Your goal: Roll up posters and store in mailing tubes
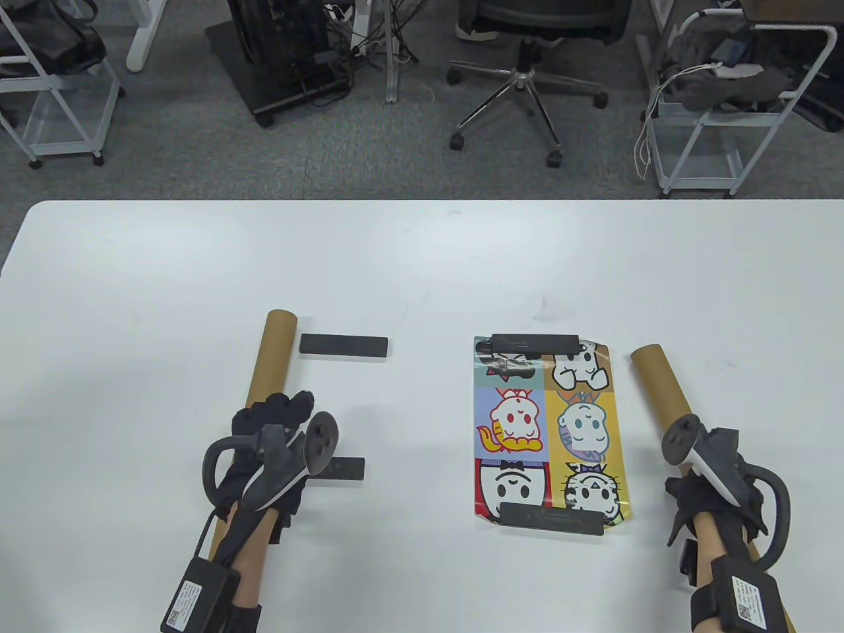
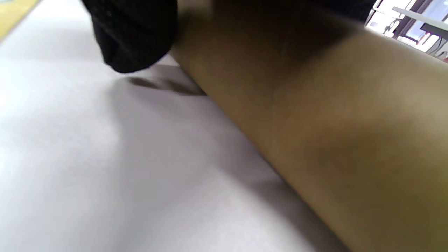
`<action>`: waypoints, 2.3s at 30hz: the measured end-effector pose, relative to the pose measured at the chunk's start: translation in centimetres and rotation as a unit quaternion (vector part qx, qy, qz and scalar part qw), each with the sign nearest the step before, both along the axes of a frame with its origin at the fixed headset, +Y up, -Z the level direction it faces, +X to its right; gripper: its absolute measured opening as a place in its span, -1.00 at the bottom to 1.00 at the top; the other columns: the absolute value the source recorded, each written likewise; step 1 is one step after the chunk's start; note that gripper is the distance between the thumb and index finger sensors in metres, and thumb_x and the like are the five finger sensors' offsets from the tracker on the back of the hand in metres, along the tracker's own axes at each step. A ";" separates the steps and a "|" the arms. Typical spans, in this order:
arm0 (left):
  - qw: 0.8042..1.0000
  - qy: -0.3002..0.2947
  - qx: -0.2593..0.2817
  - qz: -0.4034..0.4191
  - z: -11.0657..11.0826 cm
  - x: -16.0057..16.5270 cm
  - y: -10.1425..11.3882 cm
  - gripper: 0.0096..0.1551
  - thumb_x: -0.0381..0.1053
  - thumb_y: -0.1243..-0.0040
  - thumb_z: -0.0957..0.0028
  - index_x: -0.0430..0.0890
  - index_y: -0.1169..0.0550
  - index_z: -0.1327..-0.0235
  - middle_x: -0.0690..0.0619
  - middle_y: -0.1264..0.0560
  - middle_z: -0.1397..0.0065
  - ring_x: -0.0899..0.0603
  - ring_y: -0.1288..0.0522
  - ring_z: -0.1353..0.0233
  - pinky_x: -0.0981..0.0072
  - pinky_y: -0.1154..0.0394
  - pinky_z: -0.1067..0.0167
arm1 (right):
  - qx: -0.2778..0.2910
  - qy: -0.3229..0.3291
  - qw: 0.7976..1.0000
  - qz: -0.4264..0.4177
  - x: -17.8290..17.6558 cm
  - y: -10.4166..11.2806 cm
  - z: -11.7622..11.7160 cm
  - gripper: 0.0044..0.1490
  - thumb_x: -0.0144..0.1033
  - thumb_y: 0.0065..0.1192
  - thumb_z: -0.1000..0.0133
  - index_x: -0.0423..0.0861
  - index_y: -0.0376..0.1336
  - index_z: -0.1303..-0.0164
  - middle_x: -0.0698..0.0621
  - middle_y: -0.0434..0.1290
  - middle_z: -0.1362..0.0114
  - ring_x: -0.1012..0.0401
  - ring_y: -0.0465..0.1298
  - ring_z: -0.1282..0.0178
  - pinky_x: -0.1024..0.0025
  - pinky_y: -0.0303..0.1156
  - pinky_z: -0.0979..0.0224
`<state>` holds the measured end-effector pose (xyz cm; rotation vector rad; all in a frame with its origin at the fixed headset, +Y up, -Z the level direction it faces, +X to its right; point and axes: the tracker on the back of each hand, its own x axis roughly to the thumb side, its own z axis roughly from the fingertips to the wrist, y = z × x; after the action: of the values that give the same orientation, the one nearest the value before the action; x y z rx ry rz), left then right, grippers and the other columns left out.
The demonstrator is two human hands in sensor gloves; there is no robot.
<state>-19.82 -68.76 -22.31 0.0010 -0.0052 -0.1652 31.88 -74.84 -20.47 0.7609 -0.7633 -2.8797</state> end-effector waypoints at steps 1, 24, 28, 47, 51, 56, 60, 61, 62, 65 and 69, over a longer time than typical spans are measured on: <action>1.000 0.000 -0.001 0.000 0.0 0.0 0.0 -0.29 0.22 -0.12 -0.04 0.05 -0.47 -0.50 0.03 -0.54 -0.39 -0.15 -0.59 -0.31 -0.21 -0.42 -0.50 | 0.008 0.003 1.000 0.003 -0.1 0.5 -0.1 0.33 -0.07 0.19 -0.09 -0.51 -0.44 -0.61 -0.44 -0.02 -0.69 -0.39 0.21 -0.57 -0.38 0.25 -0.50; 1.000 0.001 0.007 -0.015 -0.1 0.4 0.1 -0.27 0.22 -0.12 -0.04 0.06 -0.44 -0.52 0.01 -0.53 -0.43 -0.16 -0.58 -0.33 -0.21 -0.42 -0.51 | 0.064 0.237 0.969 0.028 -17.1 3.9 -12.3 0.16 -0.11 0.20 -0.09 -0.27 -0.29 -0.67 -0.31 -0.09 -0.77 -0.34 0.04 -0.72 -0.44 0.08 -0.59; 1.000 0.001 0.009 -0.018 -0.1 0.4 0.1 -0.28 0.22 -0.12 -0.04 0.06 -0.44 -0.52 0.01 -0.53 -0.43 -0.16 -0.58 -0.33 -0.21 -0.42 -0.50 | 0.053 0.257 0.964 0.034 -18.7 2.7 -14.2 0.09 -0.14 0.21 -0.09 -0.20 -0.24 -0.67 -0.24 -0.06 -0.77 -0.29 0.06 -0.73 -0.41 0.10 -0.59; 1.000 0.004 0.008 -0.024 0.1 -0.1 0.1 -0.28 0.22 -0.12 -0.04 0.06 -0.44 -0.51 0.01 -0.53 -0.43 -0.16 -0.58 -0.34 -0.21 -0.42 -0.51 | 0.052 0.284 0.956 0.057 -20.7 -0.9 -18.6 -0.11 -0.21 0.27 -0.04 -0.03 -0.03 -0.55 -0.06 0.17 -0.67 -0.09 0.27 -0.67 -0.23 0.15 -0.63; 1.000 0.004 0.005 -0.028 0.1 -0.1 0.0 -0.28 0.22 -0.13 -0.03 0.07 -0.44 -0.51 0.01 -0.53 -0.43 -0.15 -0.59 -0.34 -0.20 -0.42 -0.51 | 0.062 0.287 0.954 0.057 -20.6 -0.9 -18.7 -0.21 -0.22 0.29 0.01 0.03 0.07 -0.44 0.00 0.25 -0.59 -0.03 0.34 -0.62 -0.21 0.16 -0.63; 0.999 0.001 0.003 -0.033 0.1 0.1 -0.1 -0.28 0.22 -0.13 -0.03 0.07 -0.44 -0.51 0.04 -0.53 -0.43 -0.15 -0.59 -0.34 -0.20 -0.42 -0.51 | 0.070 0.305 0.948 0.063 -20.5 -1.2 -19.0 -0.21 -0.22 0.27 0.05 0.05 0.10 -0.43 0.02 0.28 -0.56 -0.01 0.39 -0.57 -0.19 0.18 -0.63; 0.999 -0.002 0.002 -0.036 0.0 0.2 -0.1 -0.28 0.22 -0.13 -0.03 0.07 -0.44 -0.51 0.05 -0.53 -0.43 -0.15 -0.59 -0.34 -0.20 -0.43 -0.51 | 0.075 0.323 0.941 0.069 -20.6 -1.6 -18.7 -0.20 -0.27 0.19 0.03 0.00 0.07 -0.47 -0.01 0.25 -0.56 -0.03 0.37 -0.57 -0.21 0.15 -0.63; 0.999 -0.002 0.002 -0.037 0.0 0.2 -0.1 -0.28 0.22 -0.13 -0.03 0.07 -0.44 -0.51 0.05 -0.53 -0.43 -0.15 -0.59 -0.34 -0.20 -0.42 -0.51 | 0.077 0.328 0.939 0.073 -20.6 -1.7 -18.7 -0.20 -0.28 0.18 0.03 -0.02 0.07 -0.48 -0.02 0.25 -0.56 -0.03 0.36 -0.57 -0.22 0.15 -0.63; 0.999 -0.002 0.001 -0.037 0.0 0.2 -0.1 -0.28 0.22 -0.14 -0.03 0.07 -0.44 -0.51 0.05 -0.53 -0.43 -0.15 -0.59 -0.34 -0.20 -0.43 -0.51 | 0.079 0.333 0.936 0.077 -20.7 -1.8 -18.6 -0.19 -0.29 0.16 0.02 -0.06 0.05 -0.50 -0.04 0.25 -0.56 -0.05 0.36 -0.57 -0.23 0.15 -0.63; 0.999 -0.003 0.001 -0.041 0.0 0.2 0.0 -0.28 0.22 -0.14 -0.03 0.08 -0.44 -0.51 0.05 -0.53 -0.43 -0.14 -0.59 -0.34 -0.19 -0.43 -0.51 | 0.083 0.342 0.932 0.083 -20.8 -2.1 -18.5 -0.19 -0.31 0.11 -0.01 -0.13 0.03 -0.52 -0.09 0.24 -0.56 -0.07 0.35 -0.57 -0.25 0.13 -0.63; 0.999 -0.003 0.000 -0.047 0.0 0.3 0.0 -0.28 0.22 -0.14 -0.02 0.09 -0.43 -0.51 0.05 -0.53 -0.43 -0.14 -0.59 -0.34 -0.19 -0.43 -0.51 | 0.087 0.349 0.927 0.109 -21.0 -1.8 -18.4 -0.18 -0.32 0.10 -0.01 -0.19 0.03 -0.53 -0.12 0.26 -0.55 -0.08 0.38 -0.55 -0.25 0.14 -0.62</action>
<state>-19.56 -68.80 -22.31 0.0011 -0.0116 -0.2597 10.90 -76.64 -38.86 -0.1890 -0.3063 -2.7184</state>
